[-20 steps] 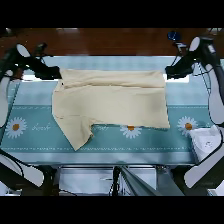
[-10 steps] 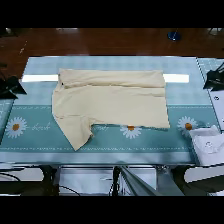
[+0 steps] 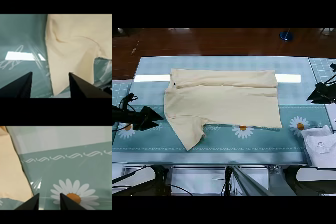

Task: Fold the shirts.

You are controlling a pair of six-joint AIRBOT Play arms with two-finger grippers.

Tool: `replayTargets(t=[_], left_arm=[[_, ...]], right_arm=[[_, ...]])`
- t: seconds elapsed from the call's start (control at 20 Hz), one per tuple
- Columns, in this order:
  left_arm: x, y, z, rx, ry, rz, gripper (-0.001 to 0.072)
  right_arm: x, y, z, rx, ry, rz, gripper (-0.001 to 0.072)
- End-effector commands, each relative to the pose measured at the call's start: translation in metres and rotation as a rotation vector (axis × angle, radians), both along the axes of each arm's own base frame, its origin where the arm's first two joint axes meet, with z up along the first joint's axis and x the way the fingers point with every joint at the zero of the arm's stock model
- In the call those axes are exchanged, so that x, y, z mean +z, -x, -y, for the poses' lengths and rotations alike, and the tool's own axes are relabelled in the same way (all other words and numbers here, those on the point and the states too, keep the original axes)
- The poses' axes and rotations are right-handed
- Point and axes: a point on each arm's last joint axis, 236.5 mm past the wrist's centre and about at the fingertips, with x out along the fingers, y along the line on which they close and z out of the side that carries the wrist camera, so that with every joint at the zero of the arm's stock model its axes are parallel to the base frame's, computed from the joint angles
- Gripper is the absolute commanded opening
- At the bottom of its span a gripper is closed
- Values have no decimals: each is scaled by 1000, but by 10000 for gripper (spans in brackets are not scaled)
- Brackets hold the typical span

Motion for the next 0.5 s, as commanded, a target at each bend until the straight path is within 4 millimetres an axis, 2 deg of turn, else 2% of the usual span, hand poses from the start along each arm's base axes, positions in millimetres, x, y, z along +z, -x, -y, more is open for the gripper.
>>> replayTargets(t=[0.0,0.2,0.45], left_arm=[[-12,-9,9,61,17,70,561],[-22,-16,17,23,-15,84,561],[-45,-22,44,-26,-40,42,560]], right_arm=[[1,-4,-6,-1,-29,27,329],[2,-5,-10,0,-44,34,329],[8,-4,-11,2,-42,42,328]])
